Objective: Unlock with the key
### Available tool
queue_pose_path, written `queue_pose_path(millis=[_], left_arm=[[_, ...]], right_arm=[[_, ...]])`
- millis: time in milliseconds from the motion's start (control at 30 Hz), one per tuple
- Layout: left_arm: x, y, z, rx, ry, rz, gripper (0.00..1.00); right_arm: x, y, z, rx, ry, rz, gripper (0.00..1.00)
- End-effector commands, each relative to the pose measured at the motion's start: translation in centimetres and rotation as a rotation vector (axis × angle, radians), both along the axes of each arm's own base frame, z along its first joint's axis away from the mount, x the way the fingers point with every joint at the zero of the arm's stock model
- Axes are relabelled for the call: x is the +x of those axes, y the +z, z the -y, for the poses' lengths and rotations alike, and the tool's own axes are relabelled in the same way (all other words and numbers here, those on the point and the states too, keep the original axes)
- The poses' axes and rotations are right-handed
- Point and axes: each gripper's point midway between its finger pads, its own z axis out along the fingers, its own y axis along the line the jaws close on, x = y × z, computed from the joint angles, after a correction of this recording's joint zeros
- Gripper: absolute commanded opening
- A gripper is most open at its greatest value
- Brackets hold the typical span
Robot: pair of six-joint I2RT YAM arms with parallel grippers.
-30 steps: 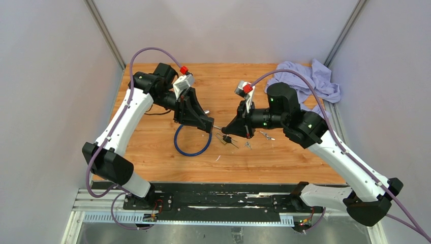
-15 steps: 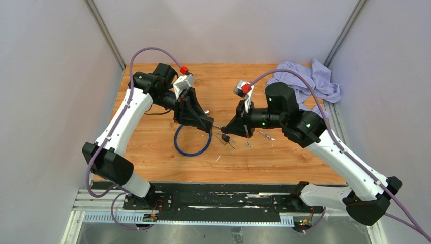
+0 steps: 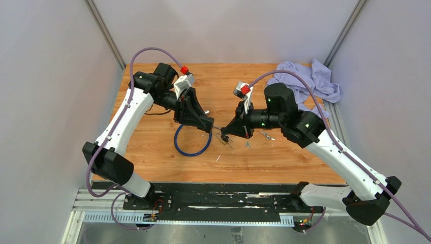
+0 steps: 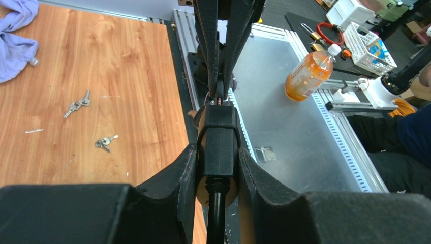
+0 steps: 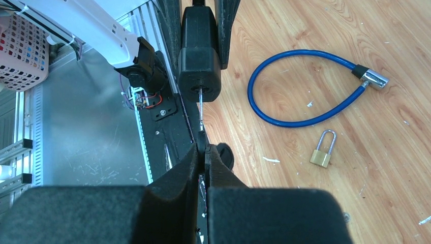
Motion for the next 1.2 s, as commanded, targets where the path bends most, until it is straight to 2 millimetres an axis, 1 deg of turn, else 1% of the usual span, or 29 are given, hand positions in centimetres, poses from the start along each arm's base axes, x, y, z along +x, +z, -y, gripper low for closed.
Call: queue_pose_path(millis=[0, 167, 467, 667, 800, 967, 1167], left_arm=[[-0.7, 2.6, 0.3, -0.093, -0.03, -0.003, 0.0], [-0.8, 2.5, 0.3, -0.09, -0.029, -0.007, 0.0], [-0.6, 2.1, 0.3, -0.086, -0.028, -0.001, 0.0], [-0.3, 1.3, 0.3, -0.054, -0.019, 0.01, 0.0], [-0.2, 1.2, 0.3, -0.052, -0.019, 0.007, 0.0], [-0.1, 1.6, 0.4, -0.067, -0.022, 0.028, 0.01], [0.1, 1.9, 0.5, -0.08, -0.025, 0.041, 0.0]], right_arm=[[-0.6, -0.3, -0.1, -0.007, 0.018, 0.018, 0.01], [-0.5, -0.1, -0.2, -0.003, 0.019, 0.02, 0.01], [0.3, 0.9, -0.8, 0.005, -0.006, 0.02, 0.0], [0.5, 1.0, -1.6, 0.006, 0.008, 0.011, 0.01], [0.5, 1.2, -2.1, 0.019, 0.015, 0.012, 0.01], [0.6, 1.4, -2.8, 0.035, 0.017, 0.007, 0.01], [1.2, 1.7, -4.4, 0.076, 0.002, -0.009, 0.01]])
